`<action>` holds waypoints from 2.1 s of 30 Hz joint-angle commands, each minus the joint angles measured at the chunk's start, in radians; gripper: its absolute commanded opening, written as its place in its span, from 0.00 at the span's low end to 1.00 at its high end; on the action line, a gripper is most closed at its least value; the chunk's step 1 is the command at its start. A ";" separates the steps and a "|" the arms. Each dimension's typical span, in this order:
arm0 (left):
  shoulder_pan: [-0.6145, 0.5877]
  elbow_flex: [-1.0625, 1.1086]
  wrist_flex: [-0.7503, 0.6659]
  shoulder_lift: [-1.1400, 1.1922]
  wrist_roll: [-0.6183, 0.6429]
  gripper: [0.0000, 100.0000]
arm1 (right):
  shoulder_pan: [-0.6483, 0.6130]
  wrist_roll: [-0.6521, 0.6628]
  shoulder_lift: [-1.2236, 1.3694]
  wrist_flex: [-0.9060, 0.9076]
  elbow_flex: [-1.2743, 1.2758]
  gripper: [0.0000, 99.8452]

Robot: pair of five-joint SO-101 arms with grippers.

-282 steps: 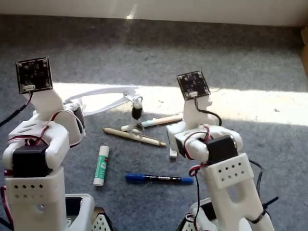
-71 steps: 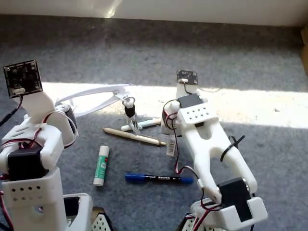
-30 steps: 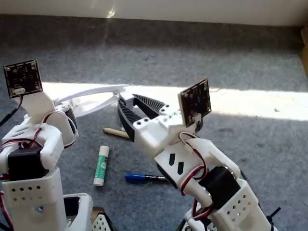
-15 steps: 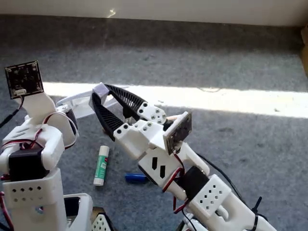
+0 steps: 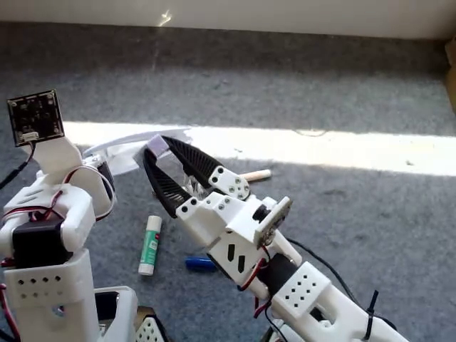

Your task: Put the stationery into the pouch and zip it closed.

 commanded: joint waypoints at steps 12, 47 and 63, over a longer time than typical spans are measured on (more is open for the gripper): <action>-0.012 -0.002 -0.018 -0.005 -0.005 0.01 | 0.102 0.006 0.501 -0.430 -0.019 0.00; -0.012 0.002 -0.038 -0.005 -0.006 0.01 | 0.104 0.000 -0.064 0.334 -0.013 0.14; -0.088 0.002 -0.038 -0.005 -0.006 0.01 | 0.104 -0.100 -0.206 1.322 -0.363 0.14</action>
